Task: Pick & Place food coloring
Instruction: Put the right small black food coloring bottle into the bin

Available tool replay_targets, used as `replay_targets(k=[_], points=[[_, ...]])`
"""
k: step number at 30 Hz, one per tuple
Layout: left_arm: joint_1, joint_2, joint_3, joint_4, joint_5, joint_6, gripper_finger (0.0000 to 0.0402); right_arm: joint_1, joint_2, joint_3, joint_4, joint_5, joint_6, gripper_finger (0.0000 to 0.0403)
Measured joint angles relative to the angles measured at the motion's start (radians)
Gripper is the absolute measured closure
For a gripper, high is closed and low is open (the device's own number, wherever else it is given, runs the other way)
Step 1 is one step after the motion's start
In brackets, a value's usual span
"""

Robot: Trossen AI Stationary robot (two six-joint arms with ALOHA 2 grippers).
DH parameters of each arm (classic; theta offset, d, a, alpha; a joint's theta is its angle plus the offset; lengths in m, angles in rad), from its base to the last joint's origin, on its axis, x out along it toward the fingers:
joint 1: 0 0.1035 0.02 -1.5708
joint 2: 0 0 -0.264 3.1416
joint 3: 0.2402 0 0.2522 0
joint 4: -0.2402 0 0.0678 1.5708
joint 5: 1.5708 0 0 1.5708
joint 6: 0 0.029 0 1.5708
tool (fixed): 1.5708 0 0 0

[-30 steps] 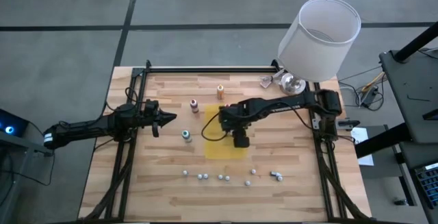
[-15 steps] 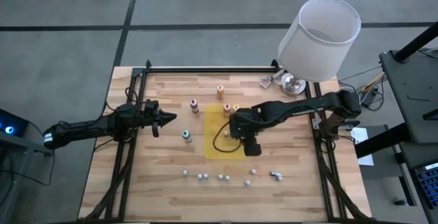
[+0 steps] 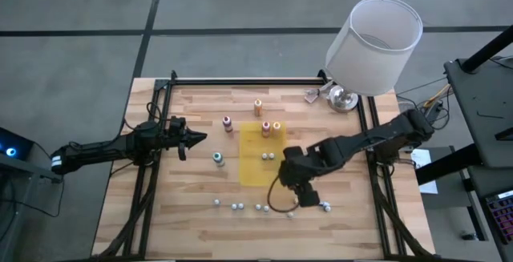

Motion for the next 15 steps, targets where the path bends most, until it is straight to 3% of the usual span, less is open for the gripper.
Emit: replay_targets(k=[15], points=[[0.0,0.0,0.0,0.0,0.0,0.0,0.0401,0.139,0.0,-0.001,0.001,0.007,0.081,0.0229]])
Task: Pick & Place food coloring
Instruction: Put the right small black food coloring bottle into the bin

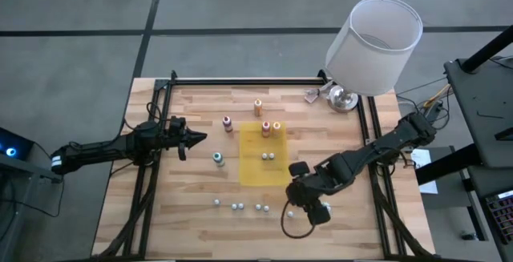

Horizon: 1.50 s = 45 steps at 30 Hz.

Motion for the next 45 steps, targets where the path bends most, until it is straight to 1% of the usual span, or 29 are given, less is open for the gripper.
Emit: replay_targets(k=[10,14,18,27,34,38,45], points=[[0.0,0.0,0.0,0.0,0.0,0.0,0.0401,0.046,0.0,-0.013,-0.002,0.002,0.06,0.0229],[0.0,0.0,0.0,0.0,0.0,0.0,0.0401,0.062,0.0,-0.018,-0.039,0.002,0.086,0.0229],[0.0,0.0,0.0,0.0,0.0,0.0,0.0401,0.07,-0.031,-0.045,-0.048,0.002,0.14,0.0229],[0.0,0.0,0.0,0.0,0.0,0.0,0.0401,0.093,-0.168,-0.189,-0.046,0.002,0.308,0.0229],[0.0,0.0,0.0,0.0,0.0,0.0,0.0401,0.154,-0.27,-0.292,-0.049,-0.001,0.338,0.0229],[0.0,0.0,0.0,0.0,0.0,0.0,0.0401,0.191,-0.316,-0.354,-0.051,-0.005,0.39,0.0229],[0.0,0.0,0.0,0.0,0.0,0.0,0.0401,0.24,-0.355,-0.452,-0.047,-0.012,0.426,0.0229]])
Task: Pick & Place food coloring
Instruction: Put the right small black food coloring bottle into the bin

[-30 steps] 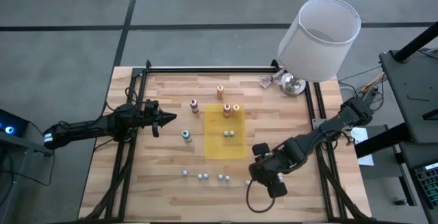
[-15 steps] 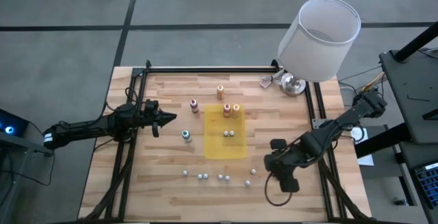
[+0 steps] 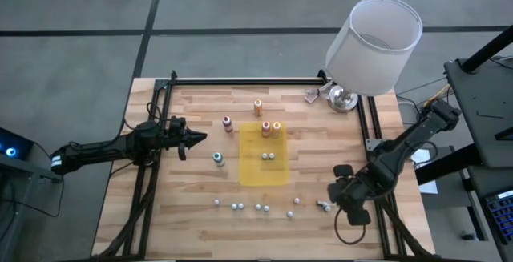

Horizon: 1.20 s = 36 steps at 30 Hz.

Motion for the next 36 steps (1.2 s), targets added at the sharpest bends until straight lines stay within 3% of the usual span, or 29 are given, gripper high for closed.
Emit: replay_targets(k=[10,23,36], points=[[0.0,0.0,0.0,0.0,0.0,0.0,0.0401,0.017,0.002,-0.088,0.121,-0.019,-0.019,0.0229],[0.0,0.0,0.0,0.0,0.0,0.0,0.0401,0.021,0.092,-0.085,0.182,-0.021,-0.296,0.0229],[0.0,0.0,0.0,0.0,0.0,0.0,0.0401,0.018,0.183,-0.083,0.231,-0.012,-0.377,0.0229]])
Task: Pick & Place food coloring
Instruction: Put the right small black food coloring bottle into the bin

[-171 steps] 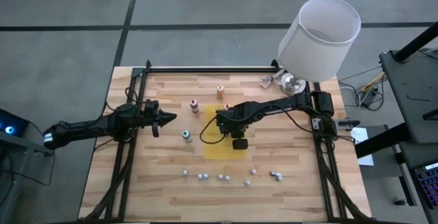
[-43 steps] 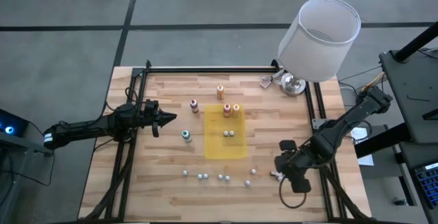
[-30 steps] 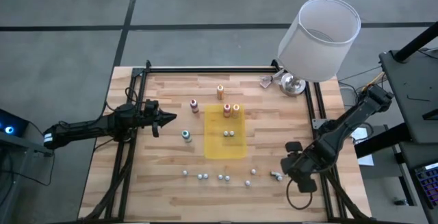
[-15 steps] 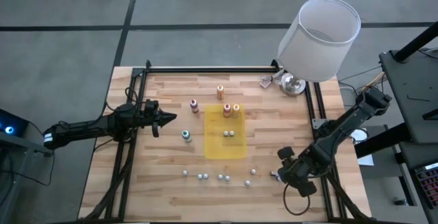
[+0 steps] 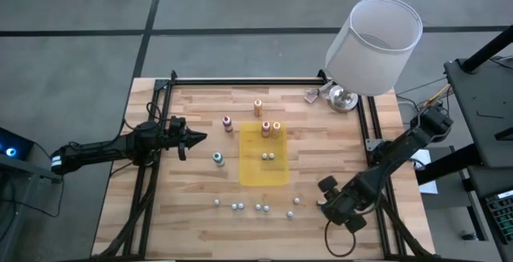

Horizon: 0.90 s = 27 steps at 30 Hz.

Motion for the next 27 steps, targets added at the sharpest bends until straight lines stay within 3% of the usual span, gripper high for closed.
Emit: replay_targets(k=[27], points=[[0.0,0.0,0.0,0.0,0.0,0.0,0.0401,0.0,0.073,-0.033,0.061,0.032,0.03,0.023]])
